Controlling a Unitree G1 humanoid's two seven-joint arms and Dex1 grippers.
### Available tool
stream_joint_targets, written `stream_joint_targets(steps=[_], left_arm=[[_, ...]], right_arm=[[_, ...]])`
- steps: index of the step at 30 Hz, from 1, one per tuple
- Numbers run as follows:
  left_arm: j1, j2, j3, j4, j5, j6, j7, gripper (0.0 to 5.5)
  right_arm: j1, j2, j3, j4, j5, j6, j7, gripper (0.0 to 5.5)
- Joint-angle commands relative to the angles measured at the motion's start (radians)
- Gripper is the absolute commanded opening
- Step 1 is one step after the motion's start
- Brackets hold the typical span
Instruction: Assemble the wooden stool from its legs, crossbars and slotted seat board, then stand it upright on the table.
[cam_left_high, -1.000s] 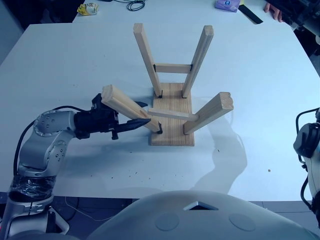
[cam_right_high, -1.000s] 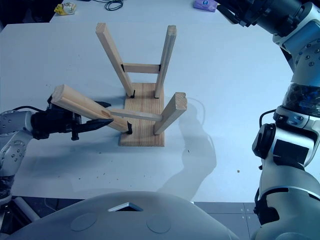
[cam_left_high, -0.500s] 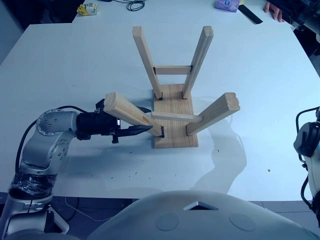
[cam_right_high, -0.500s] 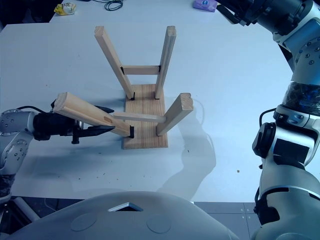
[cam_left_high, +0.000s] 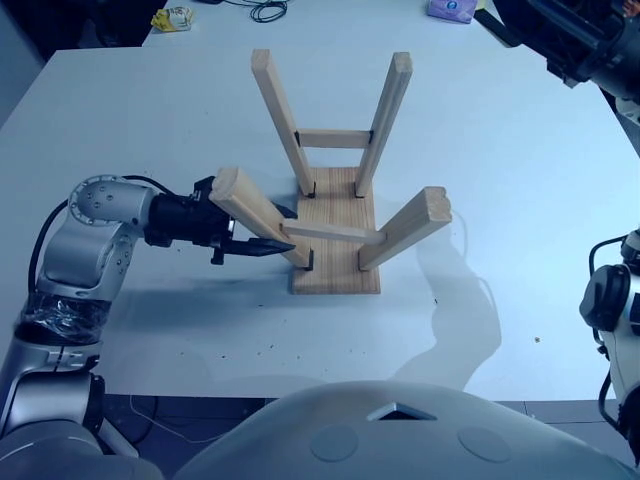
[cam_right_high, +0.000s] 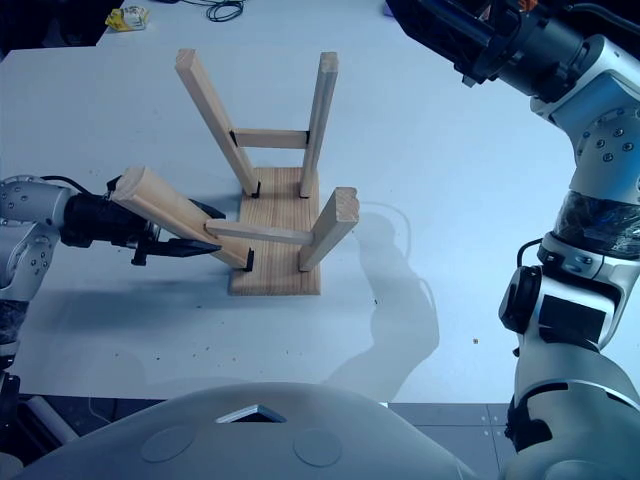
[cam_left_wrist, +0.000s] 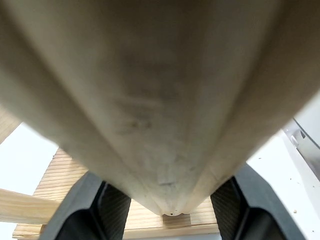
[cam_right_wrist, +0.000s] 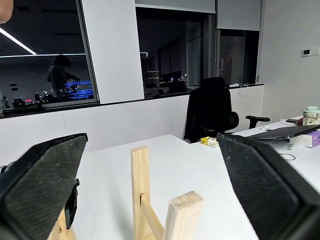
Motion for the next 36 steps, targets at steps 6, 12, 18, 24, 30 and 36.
stream_joint_targets(steps=[6,12,18,24,30,36], left_arm=[[0.101,0.032,-0.008,-0.070,0.074,0.014,0.036,2.05],[0.075,0.021,0.012,-0.016,0.073,0.018,0.053,2.05],[0.080,0.005,0.008,0.026,0.091,0.003,0.076,2.05],[0.099,-0.008,0.012,0.034,0.105,-0.017,0.119,2.05],[0.128,-0.052,0.015,0.078,0.140,-0.040,0.216,2.05],[0.115,-0.047,-0.020,0.098,0.157,-0.015,0.223,2.05]], right_arm=[[0.046,0.017,-0.035,-0.071,0.060,0.036,-0.062,4.77],[0.067,0.021,-0.025,-0.102,0.077,0.035,-0.084,4.77],[0.056,0.026,0.079,-0.259,0.009,-0.017,-0.096,4.77],[-0.006,0.165,0.097,-0.469,0.027,0.065,-0.508,4.59],[0.011,0.220,0.137,-0.559,0.020,0.137,-0.735,3.70],[-0.009,0.248,0.144,-0.598,0.062,0.223,-0.870,2.83]])
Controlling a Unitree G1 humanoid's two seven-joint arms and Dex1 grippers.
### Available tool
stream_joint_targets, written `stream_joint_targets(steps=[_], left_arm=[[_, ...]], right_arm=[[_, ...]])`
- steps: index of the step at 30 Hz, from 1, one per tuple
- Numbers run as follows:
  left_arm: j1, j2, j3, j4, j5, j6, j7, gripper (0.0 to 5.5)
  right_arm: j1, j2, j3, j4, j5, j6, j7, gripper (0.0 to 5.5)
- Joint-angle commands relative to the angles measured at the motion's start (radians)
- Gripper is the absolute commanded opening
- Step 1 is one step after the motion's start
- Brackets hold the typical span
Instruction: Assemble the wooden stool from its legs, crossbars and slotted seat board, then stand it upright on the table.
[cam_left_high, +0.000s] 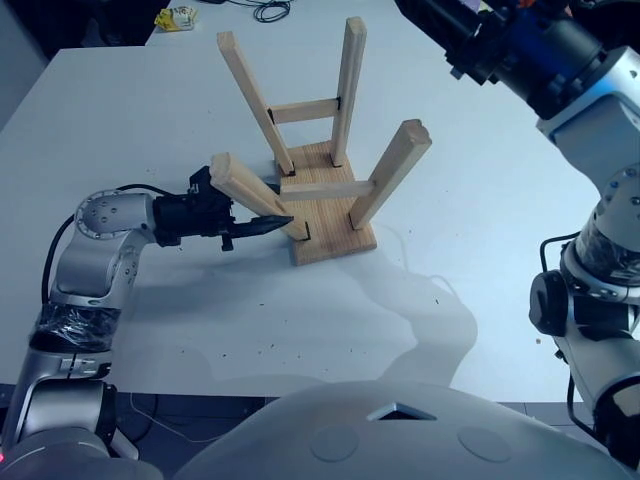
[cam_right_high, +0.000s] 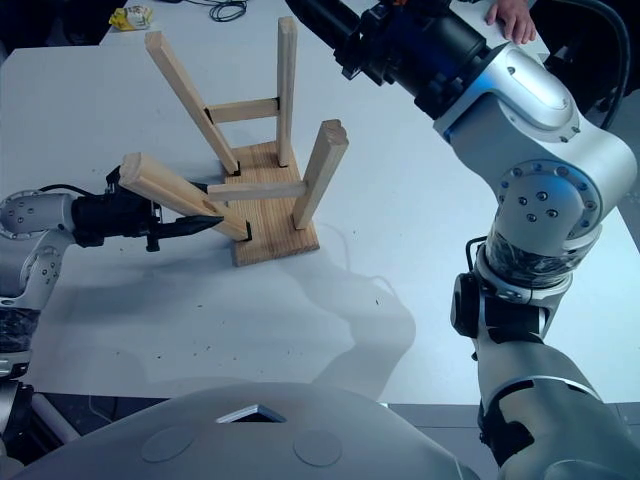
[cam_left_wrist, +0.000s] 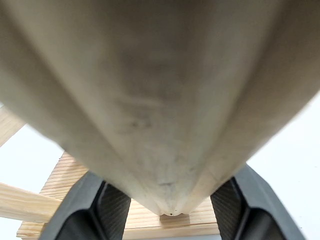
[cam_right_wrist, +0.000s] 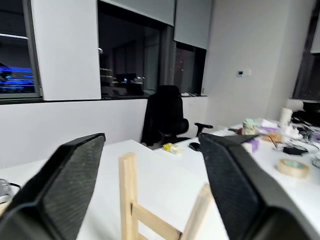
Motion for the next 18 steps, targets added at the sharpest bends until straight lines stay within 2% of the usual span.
stream_joint_targets(steps=[1,9,18], left_arm=[[0.013,0.019,-0.060,0.070,0.108,0.073,0.016,2.05],[-0.113,0.014,-0.112,0.193,0.154,0.098,0.021,2.05],[-0.176,0.001,-0.137,0.202,0.119,0.168,0.003,2.05]], right_arm=[[-0.009,0.034,0.001,-0.045,0.052,0.070,-0.091,2.66],[0.059,0.148,-0.016,-0.109,0.157,0.085,-0.262,1.45],[0.158,0.159,0.078,-0.122,0.157,0.084,-0.294,0.18]])
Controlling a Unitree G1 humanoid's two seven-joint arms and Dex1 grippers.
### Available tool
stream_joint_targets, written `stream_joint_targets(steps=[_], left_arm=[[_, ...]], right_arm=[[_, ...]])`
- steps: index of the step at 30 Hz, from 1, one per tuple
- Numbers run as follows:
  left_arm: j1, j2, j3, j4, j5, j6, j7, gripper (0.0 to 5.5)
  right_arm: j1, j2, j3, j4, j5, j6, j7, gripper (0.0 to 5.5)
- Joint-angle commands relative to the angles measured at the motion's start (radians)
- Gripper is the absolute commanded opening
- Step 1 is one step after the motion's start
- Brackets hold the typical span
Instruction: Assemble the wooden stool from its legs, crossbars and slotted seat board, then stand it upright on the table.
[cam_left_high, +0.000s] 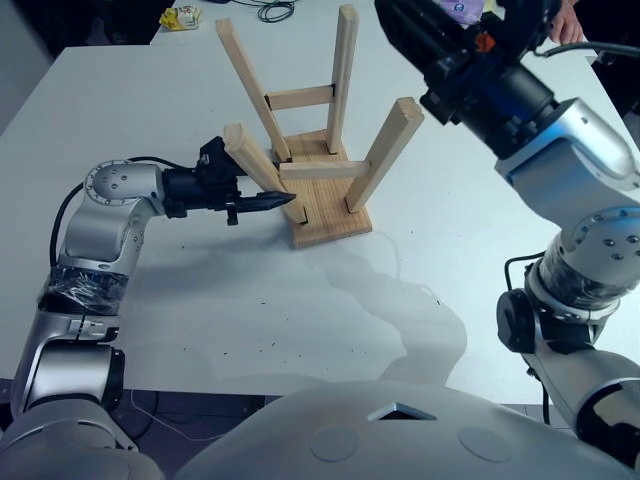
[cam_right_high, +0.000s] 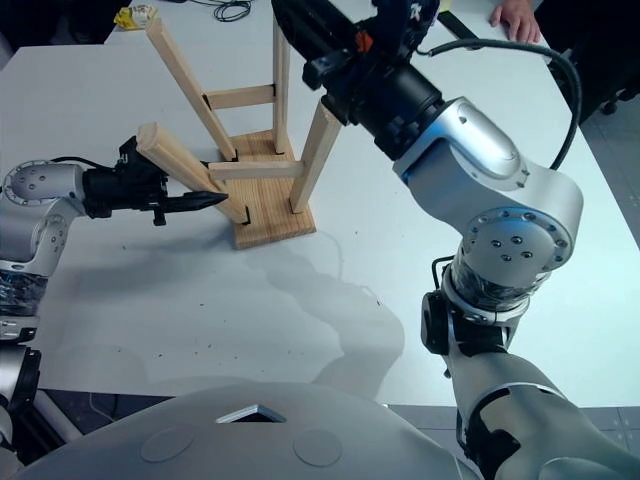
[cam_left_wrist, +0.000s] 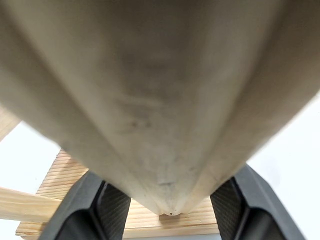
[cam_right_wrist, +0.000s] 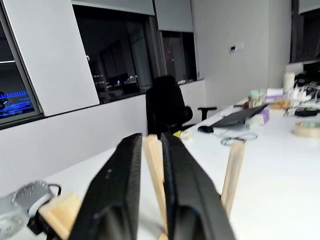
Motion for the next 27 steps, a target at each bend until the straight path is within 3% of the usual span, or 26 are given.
stream_joint_targets(steps=[1,11,27], left_arm=[[0.034,0.008,-0.051,0.047,0.072,0.110,-0.001,2.05],[-0.007,-0.012,-0.054,0.101,0.050,0.206,-0.015,2.05],[-0.029,-0.048,-0.081,0.174,0.068,0.235,-0.031,2.05]], right_arm=[[0.042,0.001,0.050,0.005,-0.004,0.021,-0.008,0.01],[0.070,0.030,0.185,0.040,-0.031,0.100,-0.029,0.00],[0.035,0.110,0.283,0.160,-0.305,0.057,-0.002,0.00]])
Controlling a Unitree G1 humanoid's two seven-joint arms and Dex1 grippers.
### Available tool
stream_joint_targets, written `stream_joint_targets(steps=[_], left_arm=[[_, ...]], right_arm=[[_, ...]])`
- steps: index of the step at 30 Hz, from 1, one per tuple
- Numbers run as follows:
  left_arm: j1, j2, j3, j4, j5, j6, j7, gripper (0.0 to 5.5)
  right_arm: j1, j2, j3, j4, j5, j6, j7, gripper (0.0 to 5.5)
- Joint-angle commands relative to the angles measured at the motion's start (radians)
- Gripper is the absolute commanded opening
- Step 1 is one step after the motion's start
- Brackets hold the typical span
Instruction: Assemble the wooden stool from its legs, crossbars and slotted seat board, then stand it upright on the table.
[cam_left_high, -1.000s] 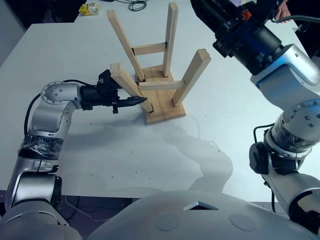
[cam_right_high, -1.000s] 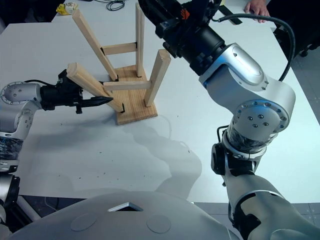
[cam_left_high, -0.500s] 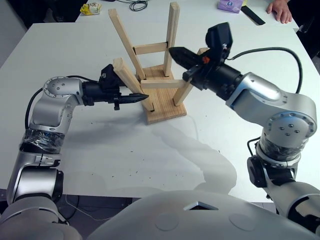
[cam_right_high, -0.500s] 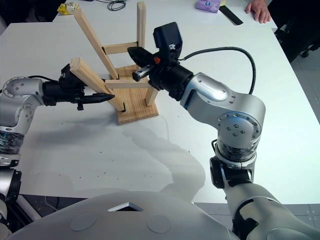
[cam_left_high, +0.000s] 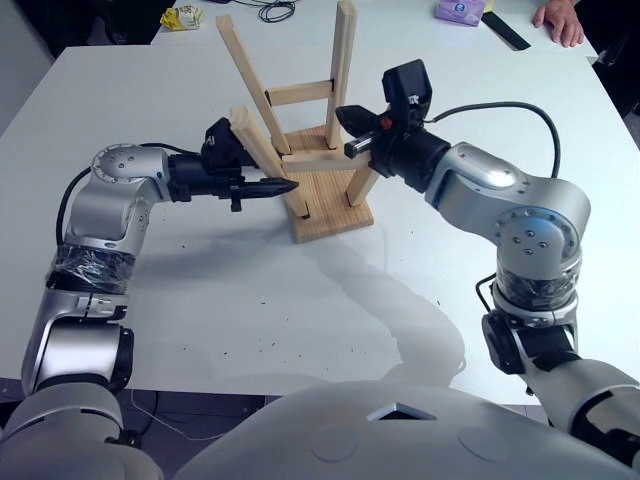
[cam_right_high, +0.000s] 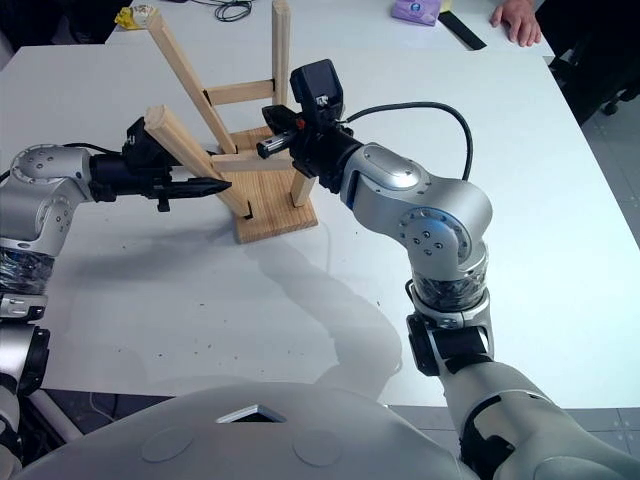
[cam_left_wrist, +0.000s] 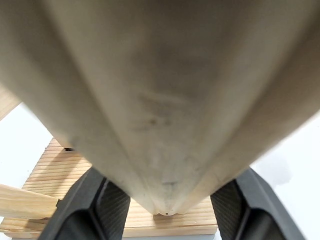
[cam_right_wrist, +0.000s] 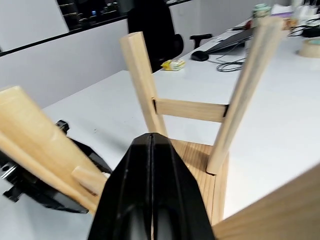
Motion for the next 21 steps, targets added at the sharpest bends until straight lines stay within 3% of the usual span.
stream_joint_targets(steps=[1,9,12,18,21], left_arm=[[0.067,-0.013,-0.065,0.082,0.065,0.115,-0.006,2.05],[0.044,-0.027,-0.066,0.104,0.071,0.119,-0.002,2.06],[0.042,-0.030,-0.068,0.102,0.069,0.121,-0.007,2.06],[0.016,-0.029,-0.095,0.117,0.087,0.125,-0.035,2.06],[-0.008,-0.036,-0.118,0.137,0.106,0.123,-0.050,2.06]], right_arm=[[0.005,0.038,0.044,-0.012,-0.035,0.005,0.021,0.00],[0.137,0.018,0.152,0.002,-0.138,0.024,0.068,0.00],[0.112,0.094,0.096,-0.023,-0.128,-0.013,0.055,0.00],[-0.116,0.283,-0.092,-0.060,-0.133,-0.266,-0.003,0.00],[-0.095,0.267,-0.064,-0.034,-0.199,-0.298,-0.004,0.00]])
